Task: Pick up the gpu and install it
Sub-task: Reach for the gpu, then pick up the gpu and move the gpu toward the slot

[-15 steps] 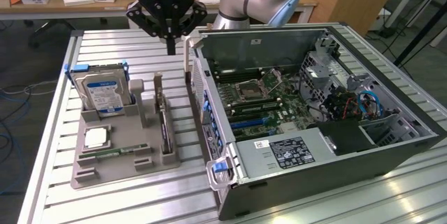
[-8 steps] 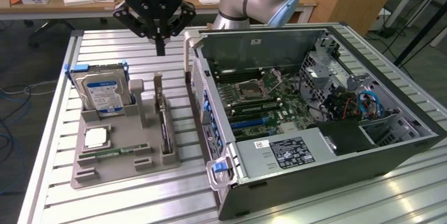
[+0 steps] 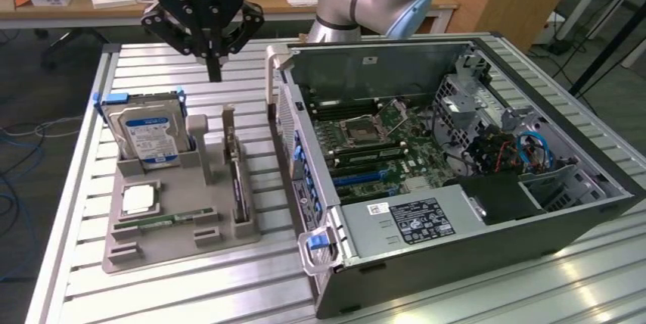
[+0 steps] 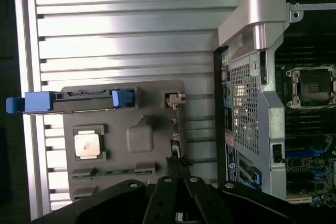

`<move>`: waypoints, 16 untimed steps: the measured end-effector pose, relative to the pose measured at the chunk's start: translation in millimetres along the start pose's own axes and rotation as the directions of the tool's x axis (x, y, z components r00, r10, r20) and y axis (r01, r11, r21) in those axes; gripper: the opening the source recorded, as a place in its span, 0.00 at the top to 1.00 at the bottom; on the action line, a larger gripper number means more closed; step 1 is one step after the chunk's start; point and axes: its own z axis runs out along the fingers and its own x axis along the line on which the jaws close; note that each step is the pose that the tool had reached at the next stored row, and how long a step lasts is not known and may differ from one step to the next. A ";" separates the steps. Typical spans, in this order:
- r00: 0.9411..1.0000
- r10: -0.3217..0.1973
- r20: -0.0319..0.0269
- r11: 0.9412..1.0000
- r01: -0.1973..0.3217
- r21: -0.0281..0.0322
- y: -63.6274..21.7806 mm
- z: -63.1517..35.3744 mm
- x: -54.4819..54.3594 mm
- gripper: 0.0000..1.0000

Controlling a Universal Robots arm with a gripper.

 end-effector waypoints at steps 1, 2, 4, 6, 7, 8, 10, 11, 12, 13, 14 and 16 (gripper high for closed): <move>1.000 0.000 0.000 1.000 0.000 0.000 -0.1 0.0 1.1 0.89; 1.000 0.000 0.000 1.000 0.000 0.000 -0.1 0.0 1.4 0.89; 1.000 0.000 0.000 1.000 0.000 0.000 -0.1 0.0 1.4 0.89; 1.000 0.000 0.000 1.000 0.000 0.000 -0.1 0.0 1.4 0.89; 1.000 0.000 0.000 1.000 0.000 0.000 -0.1 0.0 1.4 0.89; 1.000 0.000 0.000 1.000 0.000 0.000 -0.1 0.0 1.4 0.89; 1.000 0.000 0.000 1.000 0.000 0.000 -0.1 0.0 1.4 0.89; 1.000 0.000 0.000 1.000 0.000 0.000 -0.1 0.0 1.4 0.89; 1.000 0.000 0.000 1.000 0.000 0.000 -0.1 0.0 1.4 0.89; 1.000 0.000 0.000 1.000 0.000 0.000 -0.1 0.0 1.4 0.89; 1.000 0.000 0.000 1.000 0.000 0.000 -0.1 0.0 1.4 0.89; 1.000 0.000 0.000 1.000 0.000 0.000 -0.1 0.0 1.4 0.89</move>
